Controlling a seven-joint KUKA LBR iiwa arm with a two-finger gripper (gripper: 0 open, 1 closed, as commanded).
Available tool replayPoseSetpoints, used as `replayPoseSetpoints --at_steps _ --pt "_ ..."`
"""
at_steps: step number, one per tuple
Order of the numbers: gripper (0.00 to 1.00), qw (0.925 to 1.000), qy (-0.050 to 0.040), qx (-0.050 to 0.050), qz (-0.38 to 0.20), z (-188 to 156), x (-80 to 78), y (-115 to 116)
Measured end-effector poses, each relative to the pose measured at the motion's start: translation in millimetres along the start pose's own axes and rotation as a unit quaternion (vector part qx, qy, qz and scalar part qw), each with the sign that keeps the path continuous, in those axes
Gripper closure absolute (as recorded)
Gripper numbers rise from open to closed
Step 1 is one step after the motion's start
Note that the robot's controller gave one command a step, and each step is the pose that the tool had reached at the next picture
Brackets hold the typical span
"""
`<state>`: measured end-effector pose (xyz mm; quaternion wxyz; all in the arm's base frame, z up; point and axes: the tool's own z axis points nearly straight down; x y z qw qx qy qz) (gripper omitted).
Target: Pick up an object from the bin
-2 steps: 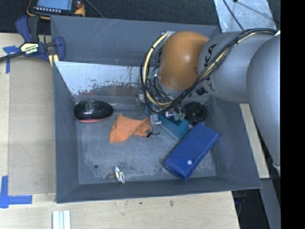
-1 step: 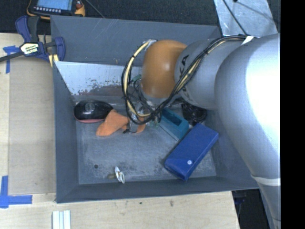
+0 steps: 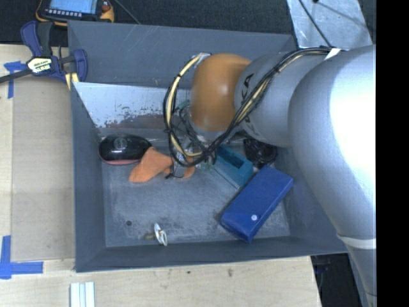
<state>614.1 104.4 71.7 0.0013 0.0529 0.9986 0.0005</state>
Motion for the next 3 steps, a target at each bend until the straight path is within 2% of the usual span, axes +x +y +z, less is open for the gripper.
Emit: replayPoseSetpoints --at_steps 2,3 --pt "1.00 1.0000 0.0021 0.001 0.000 -11 1.5 -1" --pt "1.00 1.0000 0.0034 0.001 0.000 -30 2.0 -1"
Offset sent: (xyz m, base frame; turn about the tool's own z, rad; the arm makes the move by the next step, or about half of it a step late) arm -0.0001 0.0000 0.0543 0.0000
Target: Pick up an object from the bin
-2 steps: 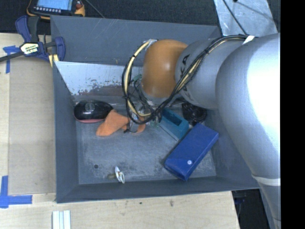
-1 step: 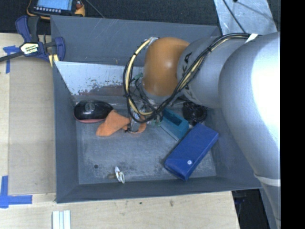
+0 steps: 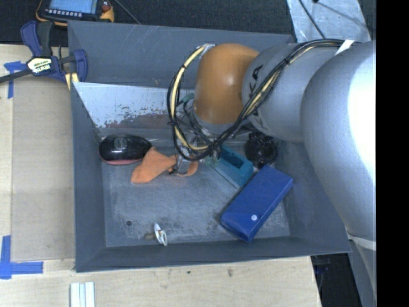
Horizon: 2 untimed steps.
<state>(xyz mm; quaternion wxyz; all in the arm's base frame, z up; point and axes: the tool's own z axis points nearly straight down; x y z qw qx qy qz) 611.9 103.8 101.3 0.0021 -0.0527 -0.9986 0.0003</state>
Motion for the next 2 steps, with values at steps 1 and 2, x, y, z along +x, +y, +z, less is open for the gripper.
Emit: replayPoseSetpoints --at_steps 1,2 --pt "1.00 1.0000 -0.0026 -0.001 0.000 -19 -1.2 0" --pt "1.00 1.0000 -0.0021 -0.001 0.000 -36 -0.9 0"
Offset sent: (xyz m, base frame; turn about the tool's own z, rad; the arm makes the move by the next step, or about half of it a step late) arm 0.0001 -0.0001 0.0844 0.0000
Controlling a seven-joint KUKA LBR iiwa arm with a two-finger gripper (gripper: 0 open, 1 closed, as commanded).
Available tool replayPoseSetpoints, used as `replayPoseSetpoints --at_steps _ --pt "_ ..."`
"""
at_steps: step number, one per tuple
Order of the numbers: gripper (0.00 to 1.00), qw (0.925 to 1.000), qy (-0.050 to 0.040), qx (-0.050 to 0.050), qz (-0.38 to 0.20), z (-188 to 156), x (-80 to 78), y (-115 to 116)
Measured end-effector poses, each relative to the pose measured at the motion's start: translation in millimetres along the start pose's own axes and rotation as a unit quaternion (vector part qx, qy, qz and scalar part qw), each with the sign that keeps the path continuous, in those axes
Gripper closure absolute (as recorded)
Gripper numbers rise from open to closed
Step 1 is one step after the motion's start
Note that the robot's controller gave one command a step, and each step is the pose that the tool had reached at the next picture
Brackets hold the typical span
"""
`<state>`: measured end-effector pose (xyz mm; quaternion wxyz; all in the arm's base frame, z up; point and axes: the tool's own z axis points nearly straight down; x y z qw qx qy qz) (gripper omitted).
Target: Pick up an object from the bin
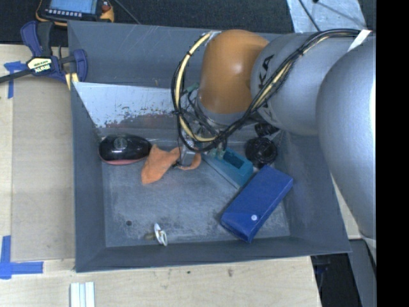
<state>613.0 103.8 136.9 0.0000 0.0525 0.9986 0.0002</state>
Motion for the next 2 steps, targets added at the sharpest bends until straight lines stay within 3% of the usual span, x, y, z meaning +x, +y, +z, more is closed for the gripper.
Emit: replayPoseSetpoints --at_steps 2 --pt "1.00 1.0000 -0.0022 -0.001 0.000 -33 -1.1 0"
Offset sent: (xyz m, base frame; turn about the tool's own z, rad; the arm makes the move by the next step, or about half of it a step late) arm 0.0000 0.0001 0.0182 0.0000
